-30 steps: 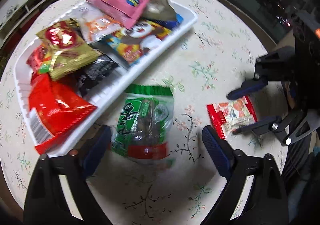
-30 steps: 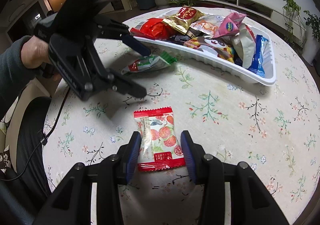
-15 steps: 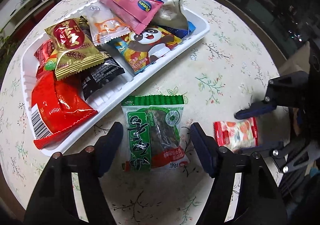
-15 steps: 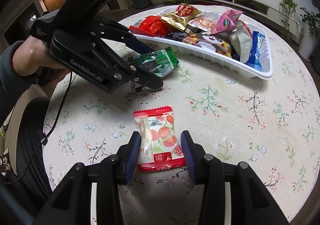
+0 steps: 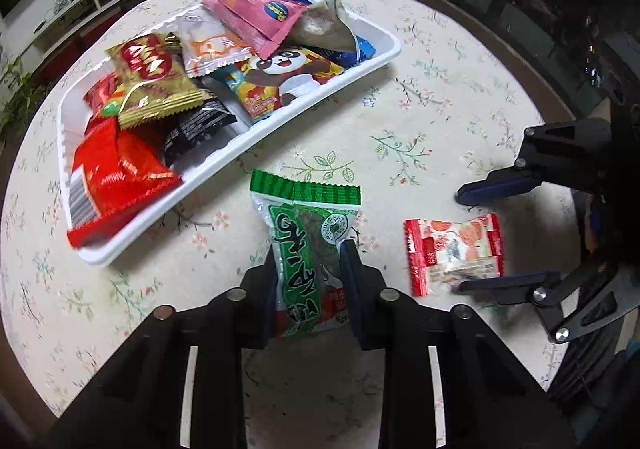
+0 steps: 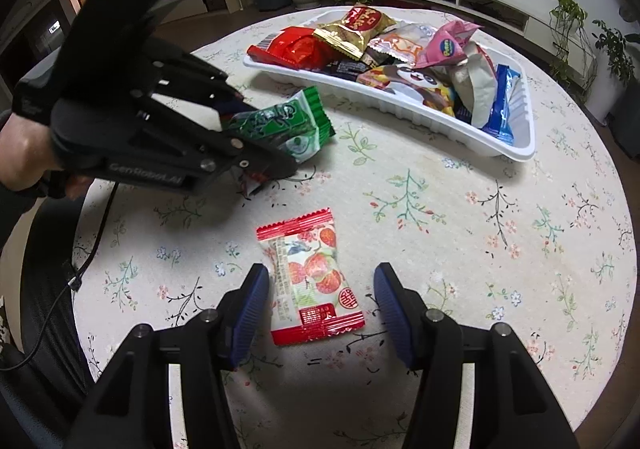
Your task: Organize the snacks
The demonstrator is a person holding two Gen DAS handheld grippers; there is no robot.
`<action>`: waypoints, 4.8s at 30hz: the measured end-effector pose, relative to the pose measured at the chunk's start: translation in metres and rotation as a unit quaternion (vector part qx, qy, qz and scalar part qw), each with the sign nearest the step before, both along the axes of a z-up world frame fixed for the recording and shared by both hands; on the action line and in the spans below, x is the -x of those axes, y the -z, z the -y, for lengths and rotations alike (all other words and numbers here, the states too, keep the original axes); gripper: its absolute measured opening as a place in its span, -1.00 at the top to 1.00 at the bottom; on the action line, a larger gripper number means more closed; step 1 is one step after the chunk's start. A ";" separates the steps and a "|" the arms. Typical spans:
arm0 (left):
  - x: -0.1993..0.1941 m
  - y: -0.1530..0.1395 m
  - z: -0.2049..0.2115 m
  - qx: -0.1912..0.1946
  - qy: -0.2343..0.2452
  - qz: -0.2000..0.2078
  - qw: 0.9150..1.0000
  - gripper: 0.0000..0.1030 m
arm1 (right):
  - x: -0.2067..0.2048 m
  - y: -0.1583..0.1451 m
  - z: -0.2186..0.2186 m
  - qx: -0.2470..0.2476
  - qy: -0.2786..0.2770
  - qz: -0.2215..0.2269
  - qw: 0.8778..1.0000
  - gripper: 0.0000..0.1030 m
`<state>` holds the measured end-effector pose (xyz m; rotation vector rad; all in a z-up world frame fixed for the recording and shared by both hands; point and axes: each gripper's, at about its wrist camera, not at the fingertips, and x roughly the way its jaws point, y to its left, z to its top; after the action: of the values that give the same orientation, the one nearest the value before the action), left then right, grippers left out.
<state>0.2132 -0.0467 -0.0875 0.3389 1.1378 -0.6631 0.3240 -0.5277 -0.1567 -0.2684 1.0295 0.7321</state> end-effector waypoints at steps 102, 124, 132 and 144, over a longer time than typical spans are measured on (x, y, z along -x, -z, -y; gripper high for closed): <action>-0.073 -0.085 -0.108 0.121 -0.227 0.116 0.959 -0.88 | -0.131 -0.098 -0.041 -0.044 0.184 0.131 0.973 -0.43; 0.177 -0.188 -0.085 0.066 -0.377 0.349 0.855 -0.99 | 0.103 -0.216 0.037 -0.218 0.271 0.426 0.835 -1.00; 0.198 -0.159 -0.068 0.063 -0.359 0.285 0.886 -0.99 | 0.116 -0.191 0.044 -0.191 0.290 0.371 0.862 -1.00; 0.186 -0.121 -0.057 0.043 -0.359 0.228 0.904 -0.99 | 0.115 -0.154 0.033 -0.101 0.311 0.291 0.899 -1.00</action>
<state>0.0269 0.0105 0.0340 -0.0219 0.6957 0.0308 0.2089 -0.5604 -0.0027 0.0378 0.4098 0.1417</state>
